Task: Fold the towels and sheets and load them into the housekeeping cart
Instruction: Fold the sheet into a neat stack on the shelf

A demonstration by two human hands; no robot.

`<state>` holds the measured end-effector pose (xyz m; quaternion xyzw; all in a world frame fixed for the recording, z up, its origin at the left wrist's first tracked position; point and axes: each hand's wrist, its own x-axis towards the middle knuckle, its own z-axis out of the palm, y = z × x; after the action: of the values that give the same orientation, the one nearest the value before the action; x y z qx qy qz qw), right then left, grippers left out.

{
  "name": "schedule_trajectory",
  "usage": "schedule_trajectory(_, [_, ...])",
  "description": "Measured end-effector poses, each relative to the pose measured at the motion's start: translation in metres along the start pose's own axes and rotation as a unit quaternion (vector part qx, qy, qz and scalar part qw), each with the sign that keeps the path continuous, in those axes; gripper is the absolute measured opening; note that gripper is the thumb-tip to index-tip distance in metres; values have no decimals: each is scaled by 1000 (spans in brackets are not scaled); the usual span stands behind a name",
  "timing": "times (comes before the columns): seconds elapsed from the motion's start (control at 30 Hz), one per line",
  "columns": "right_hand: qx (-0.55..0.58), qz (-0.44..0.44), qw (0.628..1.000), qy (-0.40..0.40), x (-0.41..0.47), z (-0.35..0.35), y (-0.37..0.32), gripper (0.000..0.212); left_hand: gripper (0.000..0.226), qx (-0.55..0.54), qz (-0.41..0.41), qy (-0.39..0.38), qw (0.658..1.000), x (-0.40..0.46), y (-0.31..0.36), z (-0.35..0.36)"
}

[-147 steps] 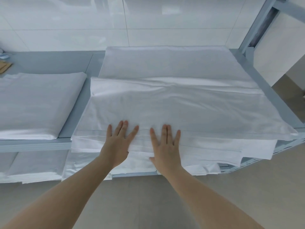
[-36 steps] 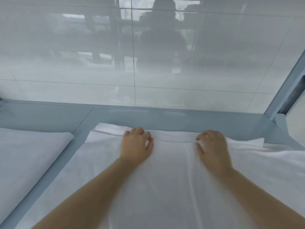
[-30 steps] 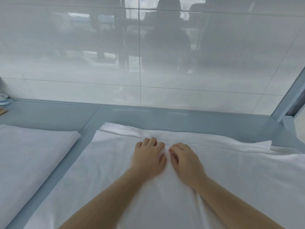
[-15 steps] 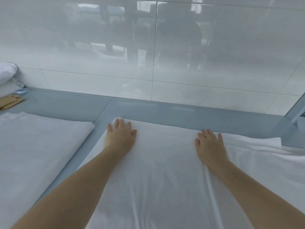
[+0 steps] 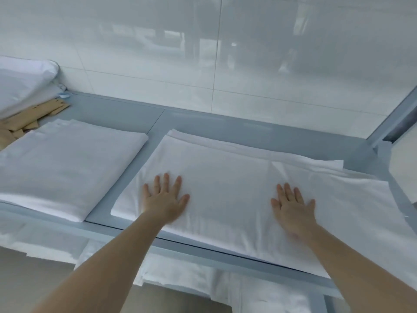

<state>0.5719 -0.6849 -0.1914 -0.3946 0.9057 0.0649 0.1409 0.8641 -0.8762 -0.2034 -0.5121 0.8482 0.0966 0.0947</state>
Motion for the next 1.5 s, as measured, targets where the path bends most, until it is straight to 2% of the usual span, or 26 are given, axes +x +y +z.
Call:
schedule_trajectory(0.07, [37, -23, 999, 3, -17, 0, -29, 58, 66, -17, 42, -22, 999, -20, 35, 1])
schedule_trajectory(0.13, [70, -95, 993, 22, -38, 7, -68, 53, 61, -20, 102, -19, 994, -39, 78, 8])
schedule_trajectory(0.2, [61, -154, 985, 47, -59, 22, -98, 52, 56, -11, 135, -6, 991, -55, 107, 18])
schedule_trajectory(0.23, [50, -157, 984, 62, -66, 29, -104, 53, 55, -3, 136, 6, 991, -59, 111, 23])
schedule_trajectory(0.4, [35, -91, 991, 92, -68, 42, -74, 53, 61, 6, 68, 40, 997, -51, 66, 27])
schedule_trajectory(0.53, [25, -60, 994, 86, -65, 45, -53, 55, 71, 13, 15, 51, 998, -39, 7, 20])
schedule_trajectory(0.73, [1, -44, 997, 60, -65, 40, -68, 58, 79, 7, -22, 53, 998, -17, -57, 9])
schedule_trajectory(0.77, [-1, -70, 996, 57, -64, 38, -79, 57, 79, 5, -24, 53, 998, -11, -60, 7])
schedule_trajectory(0.83, [2, -184, 981, 66, -58, 34, -114, 54, 77, -11, -26, 64, 998, 2, -61, 5])
schedule_trajectory(0.93, [-1, -356, 932, 63, -37, 27, -181, 49, 68, -48, -35, 102, 993, 17, -65, 8])
schedule_trajectory(1.03, [-27, -412, 907, 82, 6, 18, -237, 48, 62, -69, -31, 129, 989, 21, -68, 17])
schedule_trajectory(1.2, [-42, -397, 912, 94, 85, -4, -297, 55, 82, -63, -35, 134, 988, 23, -66, 22])
schedule_trajectory(1.3, [-25, -370, 925, 88, 122, -14, -309, 57, 85, -60, -36, 138, 988, 23, -66, 25])
schedule_trajectory(1.43, [12, -186, 978, 98, 156, -35, -278, 55, 84, -63, -35, 132, 989, 21, -65, 23])
schedule_trajectory(1.5, [8, -144, 981, 130, 151, -35, -249, 55, 83, -64, -36, 127, 989, 21, -64, 21])
